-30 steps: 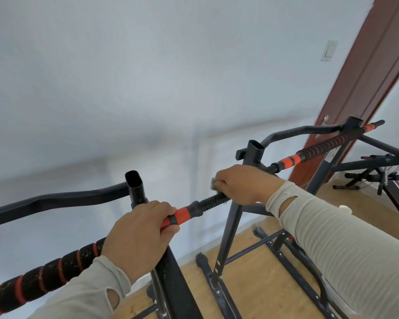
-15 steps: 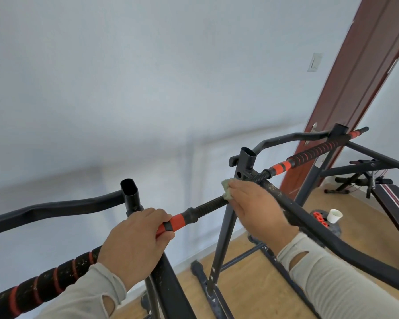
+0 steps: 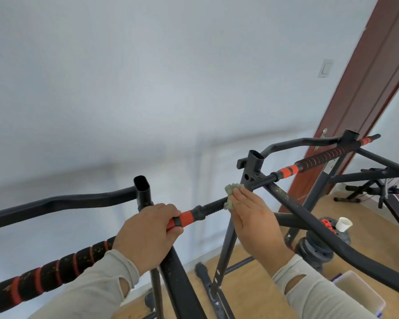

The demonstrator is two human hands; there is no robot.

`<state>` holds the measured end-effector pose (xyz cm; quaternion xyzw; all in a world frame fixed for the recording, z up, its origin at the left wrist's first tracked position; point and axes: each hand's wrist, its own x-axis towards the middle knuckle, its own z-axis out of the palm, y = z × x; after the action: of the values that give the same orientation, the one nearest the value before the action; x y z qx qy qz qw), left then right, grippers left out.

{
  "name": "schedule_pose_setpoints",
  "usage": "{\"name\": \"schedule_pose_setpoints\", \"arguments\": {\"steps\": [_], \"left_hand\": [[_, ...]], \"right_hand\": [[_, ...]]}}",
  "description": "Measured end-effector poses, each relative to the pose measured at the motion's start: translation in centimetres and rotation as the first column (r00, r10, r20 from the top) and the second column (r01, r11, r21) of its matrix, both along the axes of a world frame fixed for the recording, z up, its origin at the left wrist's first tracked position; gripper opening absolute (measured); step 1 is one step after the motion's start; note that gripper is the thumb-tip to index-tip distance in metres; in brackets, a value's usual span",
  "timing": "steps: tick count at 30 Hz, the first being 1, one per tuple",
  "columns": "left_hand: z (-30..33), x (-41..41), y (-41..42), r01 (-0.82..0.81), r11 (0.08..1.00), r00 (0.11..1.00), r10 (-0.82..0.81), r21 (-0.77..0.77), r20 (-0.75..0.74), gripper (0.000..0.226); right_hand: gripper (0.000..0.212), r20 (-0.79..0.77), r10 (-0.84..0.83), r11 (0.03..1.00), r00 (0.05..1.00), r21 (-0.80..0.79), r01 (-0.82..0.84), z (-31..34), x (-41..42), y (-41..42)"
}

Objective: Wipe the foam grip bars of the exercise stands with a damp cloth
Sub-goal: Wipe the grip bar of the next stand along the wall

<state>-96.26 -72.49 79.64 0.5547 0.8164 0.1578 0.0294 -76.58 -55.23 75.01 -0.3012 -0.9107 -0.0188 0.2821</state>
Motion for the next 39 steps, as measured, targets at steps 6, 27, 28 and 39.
{"name": "schedule_pose_setpoints", "arguments": {"steps": [6, 27, 28, 39], "left_hand": [[1.3, 0.3, -0.7, 0.065, 0.997, 0.992, -0.070, -0.048, -0.109, 0.036], [2.4, -12.4, -27.3, -0.325, 0.938, 0.940, 0.306, -0.118, -0.150, 0.083], [1.5, -12.7, -27.4, -0.302, 0.947, 0.944, 0.283, -0.106, -0.168, 0.078], [-2.6, -15.2, -27.8, -0.149, 0.977, 0.952, 0.183, 0.150, -0.246, 0.039]], "right_hand": [[0.024, -0.286, 0.057, 0.828, 0.957, -0.521, -0.205, 5.5, -1.8, -7.0], [0.026, -0.025, 0.350, 0.900, 0.937, -0.270, -0.343, 11.2, -9.8, -15.8], [0.029, 0.168, 0.412, 0.905, 0.896, -0.192, -0.380, 9.7, -10.6, -16.0], [0.041, 0.453, 0.225, 0.972, 0.863, -0.164, -0.168, 7.5, -13.0, -18.5]]}}
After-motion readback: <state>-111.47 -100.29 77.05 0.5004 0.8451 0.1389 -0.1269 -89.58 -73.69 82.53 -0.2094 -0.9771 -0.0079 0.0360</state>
